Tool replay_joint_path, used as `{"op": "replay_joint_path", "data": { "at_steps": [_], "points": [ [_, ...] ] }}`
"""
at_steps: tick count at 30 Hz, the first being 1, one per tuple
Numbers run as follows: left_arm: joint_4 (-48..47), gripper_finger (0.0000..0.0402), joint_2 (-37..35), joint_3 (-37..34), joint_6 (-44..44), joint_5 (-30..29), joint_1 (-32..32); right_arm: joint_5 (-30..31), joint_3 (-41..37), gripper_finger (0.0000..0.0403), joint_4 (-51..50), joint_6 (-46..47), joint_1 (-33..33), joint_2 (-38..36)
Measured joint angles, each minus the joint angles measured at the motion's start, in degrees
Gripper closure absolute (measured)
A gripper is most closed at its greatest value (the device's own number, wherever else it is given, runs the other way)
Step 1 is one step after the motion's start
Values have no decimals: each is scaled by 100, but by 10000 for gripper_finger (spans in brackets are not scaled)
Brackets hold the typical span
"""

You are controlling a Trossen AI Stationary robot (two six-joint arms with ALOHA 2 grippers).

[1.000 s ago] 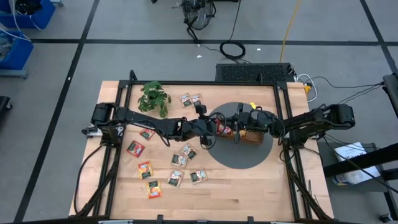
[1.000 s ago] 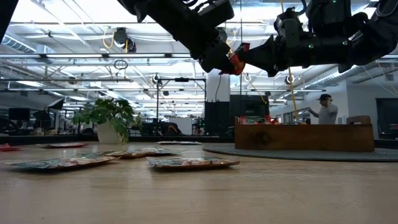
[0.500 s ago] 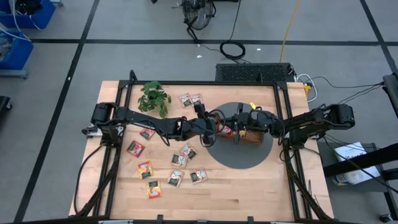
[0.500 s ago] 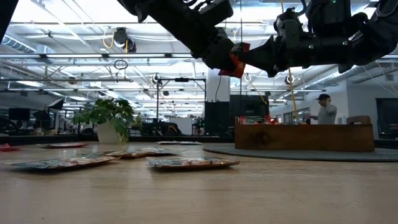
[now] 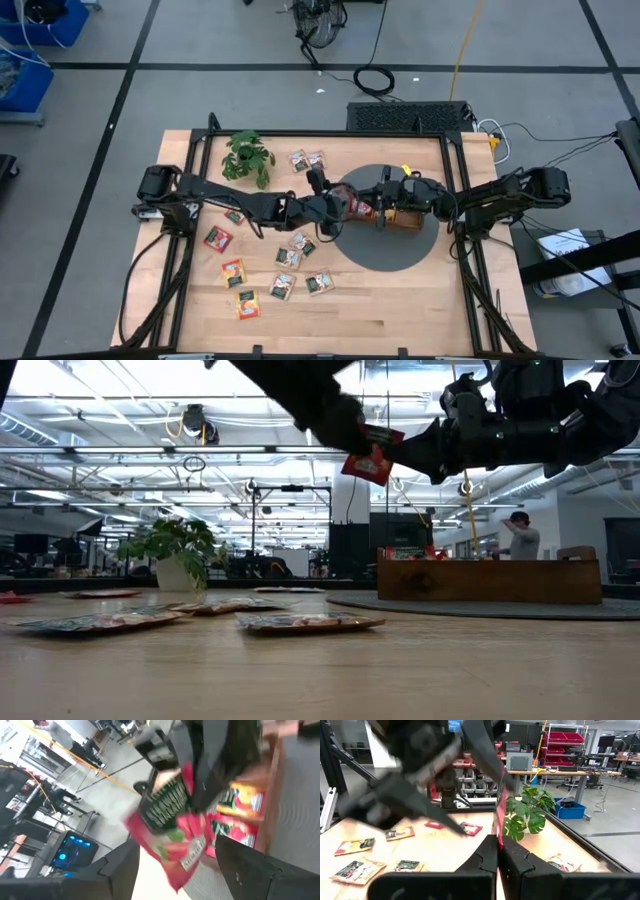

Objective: Pick & Place Tea
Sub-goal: Put the red tea bag into the left section of the wooden organizer

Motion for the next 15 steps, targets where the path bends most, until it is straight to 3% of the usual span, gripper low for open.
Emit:
{"op": "replay_joint_path", "data": {
  "at_steps": [6,10,15],
  "points": [
    [-1122,142,-838,-9,-468,583,56,1,-4,403,-65,0,-2,0],
    [-1550,144,-1419,-99,-796,1529,222,1,-4,403,-83,0,-2,2],
    [-1307,143,-1983,-617,-1015,2633,496,1,-2,403,-82,0,-2,0]
  ]
}}
